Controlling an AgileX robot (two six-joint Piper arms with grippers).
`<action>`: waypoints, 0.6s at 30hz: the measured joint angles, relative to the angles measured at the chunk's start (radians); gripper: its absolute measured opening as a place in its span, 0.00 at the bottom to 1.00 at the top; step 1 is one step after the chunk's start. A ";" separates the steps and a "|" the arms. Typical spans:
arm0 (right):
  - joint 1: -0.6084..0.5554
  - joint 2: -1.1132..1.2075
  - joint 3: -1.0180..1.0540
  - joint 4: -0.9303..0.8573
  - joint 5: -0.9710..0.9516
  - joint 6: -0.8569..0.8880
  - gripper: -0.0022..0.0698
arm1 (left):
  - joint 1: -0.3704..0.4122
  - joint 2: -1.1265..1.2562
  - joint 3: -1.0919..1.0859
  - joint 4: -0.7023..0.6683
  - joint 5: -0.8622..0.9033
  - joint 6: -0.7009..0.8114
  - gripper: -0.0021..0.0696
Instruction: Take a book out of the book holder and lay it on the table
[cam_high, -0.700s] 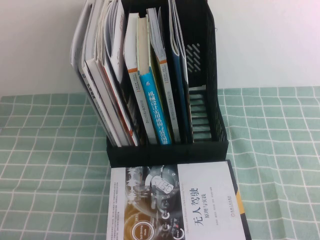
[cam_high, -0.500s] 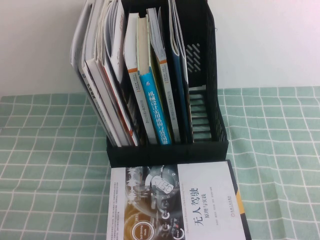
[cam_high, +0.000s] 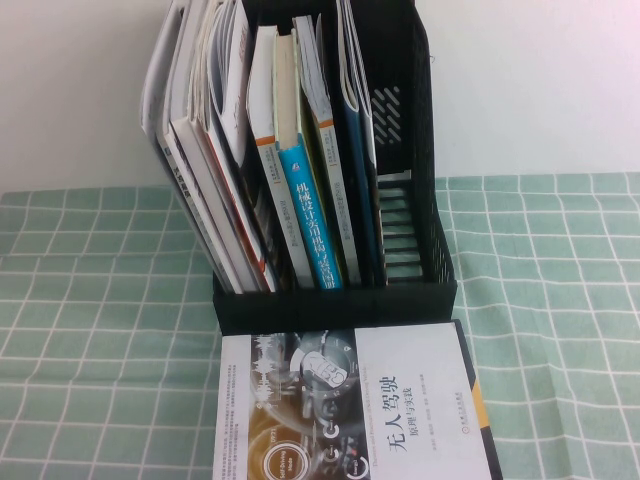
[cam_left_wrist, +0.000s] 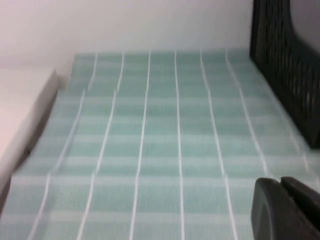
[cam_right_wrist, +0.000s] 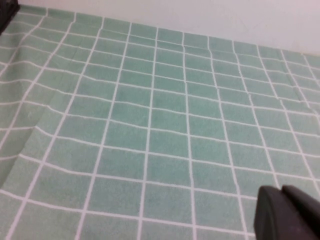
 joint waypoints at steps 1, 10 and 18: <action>0.000 0.000 0.000 -0.020 -0.002 0.000 0.03 | 0.000 0.000 0.000 -0.002 -0.035 0.000 0.03; -0.005 0.000 0.000 -0.157 -0.424 -0.006 0.03 | 0.000 0.000 0.004 -0.003 -0.530 0.004 0.03; -0.005 0.000 0.000 -0.172 -0.877 -0.005 0.03 | 0.000 0.000 0.004 -0.003 -0.840 -0.021 0.03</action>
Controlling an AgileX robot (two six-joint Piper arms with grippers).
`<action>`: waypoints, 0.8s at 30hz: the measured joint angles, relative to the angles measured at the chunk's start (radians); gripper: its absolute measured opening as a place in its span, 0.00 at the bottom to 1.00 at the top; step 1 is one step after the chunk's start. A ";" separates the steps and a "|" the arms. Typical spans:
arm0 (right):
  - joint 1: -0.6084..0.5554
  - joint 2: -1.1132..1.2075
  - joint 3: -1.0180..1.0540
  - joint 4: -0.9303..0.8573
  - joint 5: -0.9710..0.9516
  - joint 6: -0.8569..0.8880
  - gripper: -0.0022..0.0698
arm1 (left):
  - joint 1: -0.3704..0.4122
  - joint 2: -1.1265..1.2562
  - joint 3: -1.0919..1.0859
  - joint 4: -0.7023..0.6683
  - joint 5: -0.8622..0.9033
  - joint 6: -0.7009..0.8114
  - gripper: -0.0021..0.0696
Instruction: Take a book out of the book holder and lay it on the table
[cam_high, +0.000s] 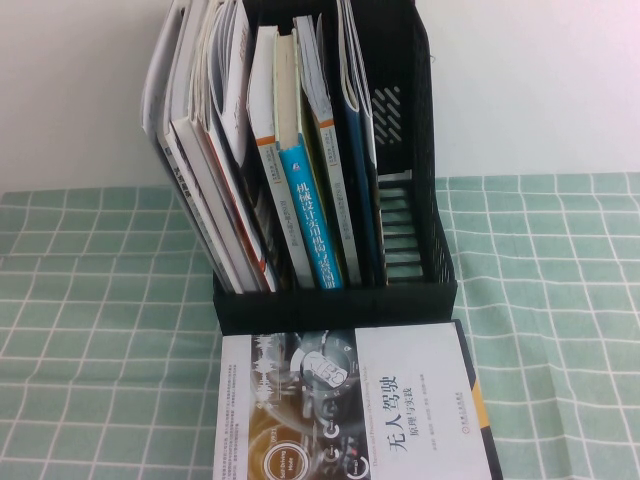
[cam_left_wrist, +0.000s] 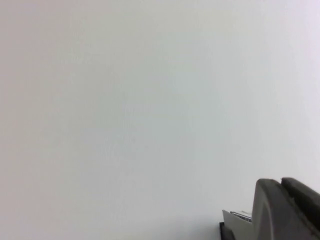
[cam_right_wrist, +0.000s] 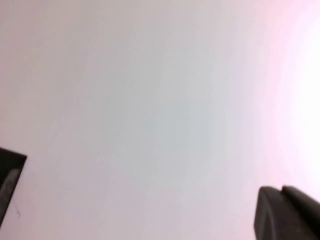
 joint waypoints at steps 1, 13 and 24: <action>0.000 0.000 0.000 0.004 -0.021 -0.011 0.03 | 0.000 0.000 0.000 0.000 -0.008 -0.010 0.03; 0.000 0.000 -0.165 0.443 0.369 -0.453 0.03 | 0.000 0.027 -0.324 0.166 0.561 -0.223 0.03; 0.000 0.326 -0.453 0.505 0.844 -0.477 0.03 | 0.000 0.490 -0.674 0.058 1.104 -0.317 0.03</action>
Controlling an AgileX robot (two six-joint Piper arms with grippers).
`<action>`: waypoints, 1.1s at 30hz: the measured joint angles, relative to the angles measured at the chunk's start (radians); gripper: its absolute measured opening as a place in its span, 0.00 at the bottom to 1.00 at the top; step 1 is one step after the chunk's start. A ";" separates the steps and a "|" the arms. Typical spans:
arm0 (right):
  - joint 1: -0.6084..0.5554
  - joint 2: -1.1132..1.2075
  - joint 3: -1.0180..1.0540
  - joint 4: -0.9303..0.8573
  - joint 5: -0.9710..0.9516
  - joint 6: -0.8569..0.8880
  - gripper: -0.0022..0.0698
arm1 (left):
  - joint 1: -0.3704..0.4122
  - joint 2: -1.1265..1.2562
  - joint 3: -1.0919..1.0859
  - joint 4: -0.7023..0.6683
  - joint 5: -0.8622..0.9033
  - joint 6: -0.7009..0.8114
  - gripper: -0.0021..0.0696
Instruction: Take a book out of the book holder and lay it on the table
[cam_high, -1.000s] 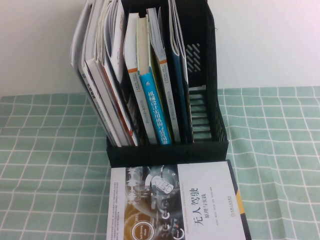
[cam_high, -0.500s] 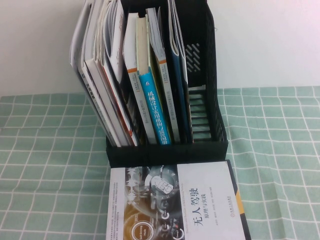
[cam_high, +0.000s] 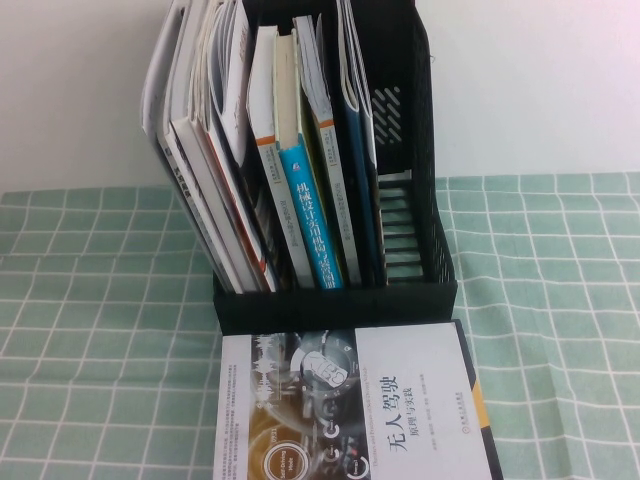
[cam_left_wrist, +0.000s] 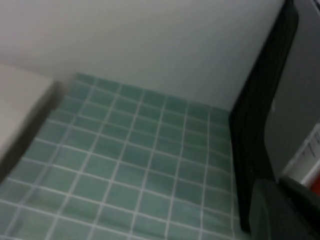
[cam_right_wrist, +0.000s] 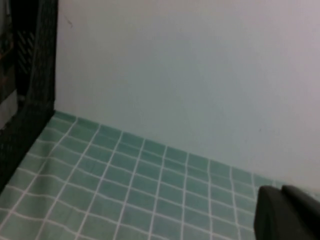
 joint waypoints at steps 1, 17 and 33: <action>0.000 0.041 -0.022 0.024 0.024 0.004 0.03 | 0.000 0.044 -0.002 -0.055 -0.007 0.039 0.03; 0.036 0.463 -0.096 0.580 -0.212 -0.616 0.03 | -0.116 0.540 -0.081 -1.370 -0.199 1.272 0.03; 0.475 0.570 -0.137 0.566 0.071 -0.653 0.03 | -0.490 0.925 -0.393 -1.436 -0.371 1.403 0.03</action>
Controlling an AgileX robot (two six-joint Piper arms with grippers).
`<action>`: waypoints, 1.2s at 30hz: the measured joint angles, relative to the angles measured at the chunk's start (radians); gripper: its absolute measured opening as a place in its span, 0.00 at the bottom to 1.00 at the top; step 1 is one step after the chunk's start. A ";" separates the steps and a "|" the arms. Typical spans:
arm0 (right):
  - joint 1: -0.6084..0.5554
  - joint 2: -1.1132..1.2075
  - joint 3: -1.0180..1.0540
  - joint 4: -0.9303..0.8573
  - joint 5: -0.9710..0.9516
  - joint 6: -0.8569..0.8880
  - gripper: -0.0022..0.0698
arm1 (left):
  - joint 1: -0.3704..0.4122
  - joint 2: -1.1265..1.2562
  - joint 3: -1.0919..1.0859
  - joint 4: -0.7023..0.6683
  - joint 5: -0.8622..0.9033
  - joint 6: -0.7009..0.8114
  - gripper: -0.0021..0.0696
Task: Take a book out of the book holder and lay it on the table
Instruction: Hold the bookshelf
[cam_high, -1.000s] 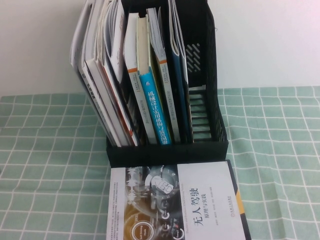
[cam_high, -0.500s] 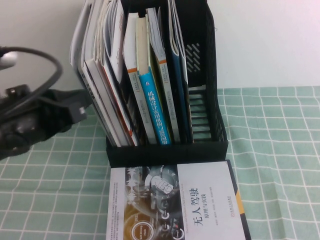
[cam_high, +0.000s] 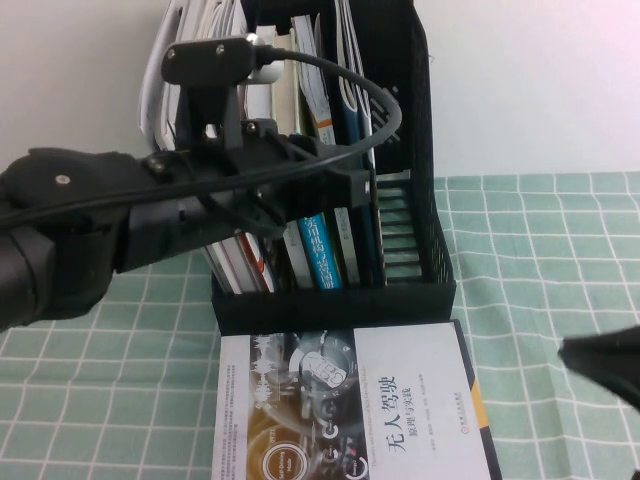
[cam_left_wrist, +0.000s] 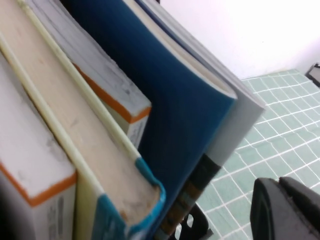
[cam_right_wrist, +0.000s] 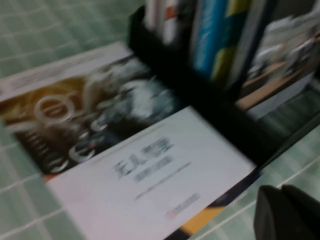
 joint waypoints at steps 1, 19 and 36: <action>0.000 0.012 0.000 -0.040 0.054 0.045 0.03 | 0.000 0.015 -0.011 0.000 -0.001 0.000 0.03; 0.000 0.071 -0.016 -1.759 -0.360 1.681 0.03 | -0.007 0.158 -0.122 0.098 -0.137 0.001 0.03; 0.000 0.435 -0.057 -1.336 -1.105 1.432 0.03 | -0.007 0.184 -0.130 0.081 -0.083 -0.135 0.03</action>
